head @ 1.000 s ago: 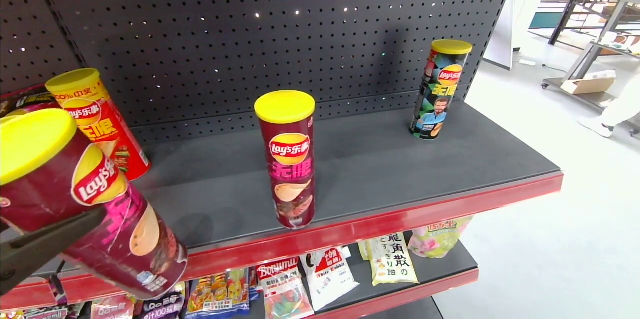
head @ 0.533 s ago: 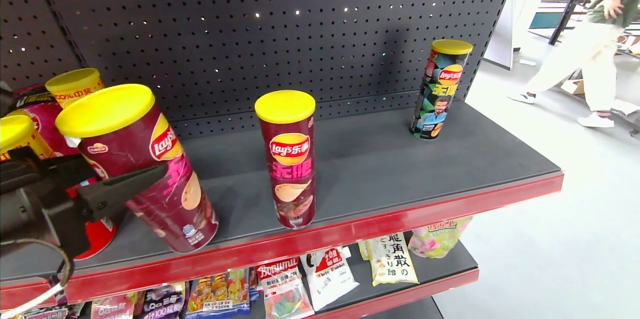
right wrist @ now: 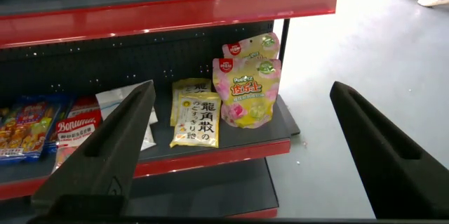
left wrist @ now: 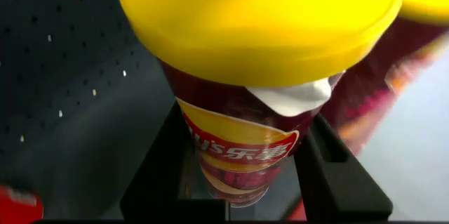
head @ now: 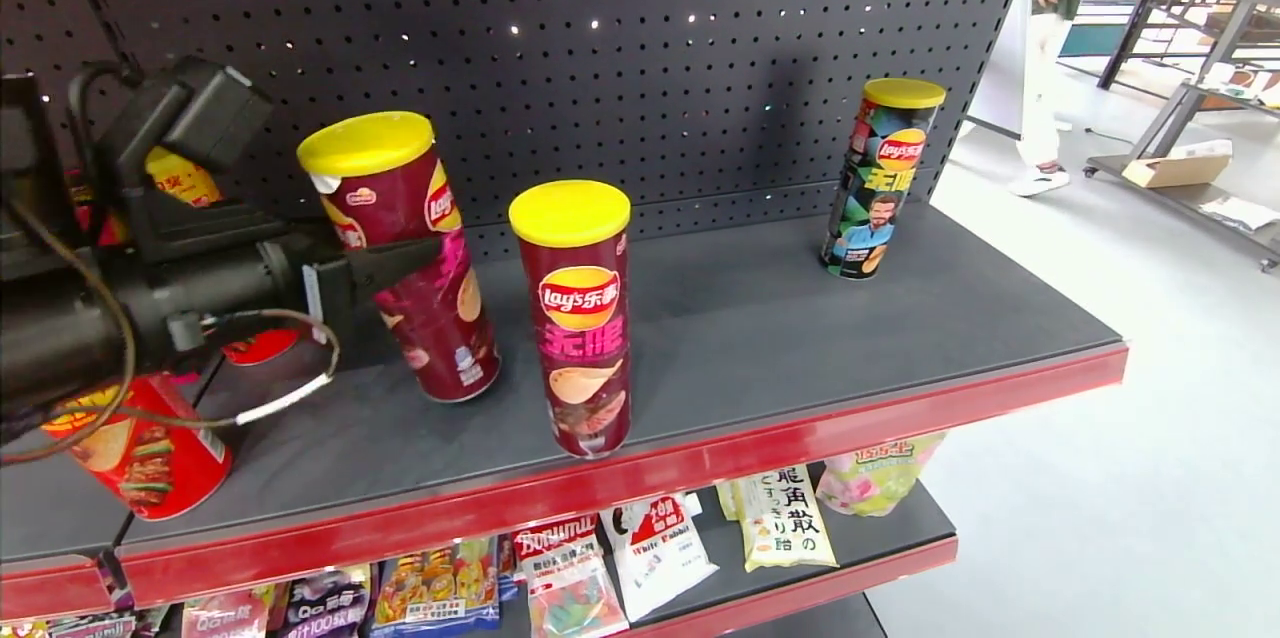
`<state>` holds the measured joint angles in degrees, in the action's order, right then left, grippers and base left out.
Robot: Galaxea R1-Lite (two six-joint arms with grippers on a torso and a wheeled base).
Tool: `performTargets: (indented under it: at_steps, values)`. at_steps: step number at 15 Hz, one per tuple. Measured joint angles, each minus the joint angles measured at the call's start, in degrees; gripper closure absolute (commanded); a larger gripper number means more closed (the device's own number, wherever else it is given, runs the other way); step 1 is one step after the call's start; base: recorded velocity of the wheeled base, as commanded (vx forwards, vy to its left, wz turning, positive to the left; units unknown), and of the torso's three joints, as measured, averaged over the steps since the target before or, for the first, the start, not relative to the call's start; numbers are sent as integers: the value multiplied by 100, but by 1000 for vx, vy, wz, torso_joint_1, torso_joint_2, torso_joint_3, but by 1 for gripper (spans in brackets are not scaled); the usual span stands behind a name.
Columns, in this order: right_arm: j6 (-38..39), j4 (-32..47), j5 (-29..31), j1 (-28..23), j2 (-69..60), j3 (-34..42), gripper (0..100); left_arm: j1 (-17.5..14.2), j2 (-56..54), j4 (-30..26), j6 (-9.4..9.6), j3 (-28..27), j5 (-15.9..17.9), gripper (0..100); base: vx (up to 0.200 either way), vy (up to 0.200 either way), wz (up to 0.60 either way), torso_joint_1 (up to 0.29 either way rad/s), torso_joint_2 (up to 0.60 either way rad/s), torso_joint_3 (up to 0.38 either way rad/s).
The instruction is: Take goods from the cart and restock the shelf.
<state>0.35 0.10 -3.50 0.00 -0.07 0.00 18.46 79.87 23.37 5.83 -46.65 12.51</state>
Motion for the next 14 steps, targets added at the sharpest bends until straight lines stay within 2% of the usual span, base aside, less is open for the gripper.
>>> performTargets:
  at_steps: [3,5,9,14]
  values:
    - [-2,0,0,0,0,0,0,52,926,150,24,-952,-20,100,0,0,0,0,0,0]
    - [0,1,0,0,0,0,0,105,1342,167,29,-1335,-24,100,0,0,0,0,0,0]
    - [-2,0,0,0,0,0,0,117,1952,400,24,-1654,27,100,0,0,0,0,0,0]
    - [-2,0,0,0,0,0,0,144,2410,422,35,-1899,119,100,0,0,0,0,0,0]
